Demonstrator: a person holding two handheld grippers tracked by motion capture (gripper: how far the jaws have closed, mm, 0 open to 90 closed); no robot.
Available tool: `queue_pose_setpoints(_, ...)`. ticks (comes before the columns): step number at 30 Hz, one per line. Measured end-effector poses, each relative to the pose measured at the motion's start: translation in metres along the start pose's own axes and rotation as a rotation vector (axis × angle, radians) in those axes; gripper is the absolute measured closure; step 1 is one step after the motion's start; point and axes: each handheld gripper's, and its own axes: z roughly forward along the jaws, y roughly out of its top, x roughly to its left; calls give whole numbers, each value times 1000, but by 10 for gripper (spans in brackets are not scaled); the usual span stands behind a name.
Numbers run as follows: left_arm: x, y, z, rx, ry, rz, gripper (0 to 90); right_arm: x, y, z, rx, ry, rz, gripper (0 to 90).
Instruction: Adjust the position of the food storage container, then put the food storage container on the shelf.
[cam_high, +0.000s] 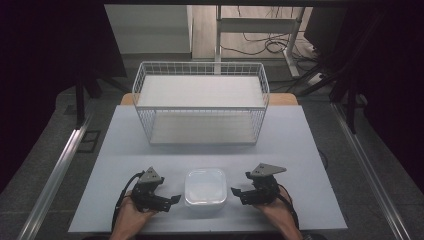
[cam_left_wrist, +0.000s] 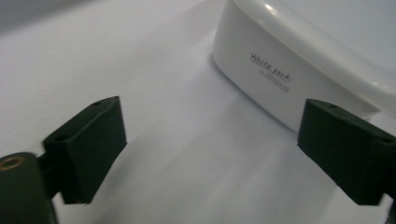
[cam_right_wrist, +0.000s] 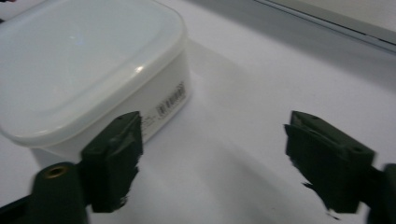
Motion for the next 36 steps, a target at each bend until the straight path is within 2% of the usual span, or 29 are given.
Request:
queue_pose_setpoints(5, 2, -3, -1, -11, 12, 18, 42, -3, -2, 1, -5, -10, 8, 91)
queue_pose_setpoints(10, 3, -5, -2, -30, 48, 48, 43, -4, -2, -1, -9, -19, 12, 72)
queue_pose_setpoints(15, 4, -6, -4, -60, 39, 43, 19, -5, -1, -3, -16, -26, 26, 66)
queue_pose_setpoints(23, 5, 0, -15, -85, 1, 15, 27, 1, 6, -10, -26, -4, 13, 65)
queue_pose_setpoints(26, 4, 4, -19, -101, -30, -5, 27, 4, 10, -11, -28, 11, 12, 65)
queue_pose_setpoints(31, -2, 10, -19, -106, -87, 0, 20, 10, 17, -12, -38, 43, 26, 65)
queue_pose_setpoints(36, -7, 18, -17, -99, -111, -3, 21, 15, 26, -11, -53, 71, 21, 60)
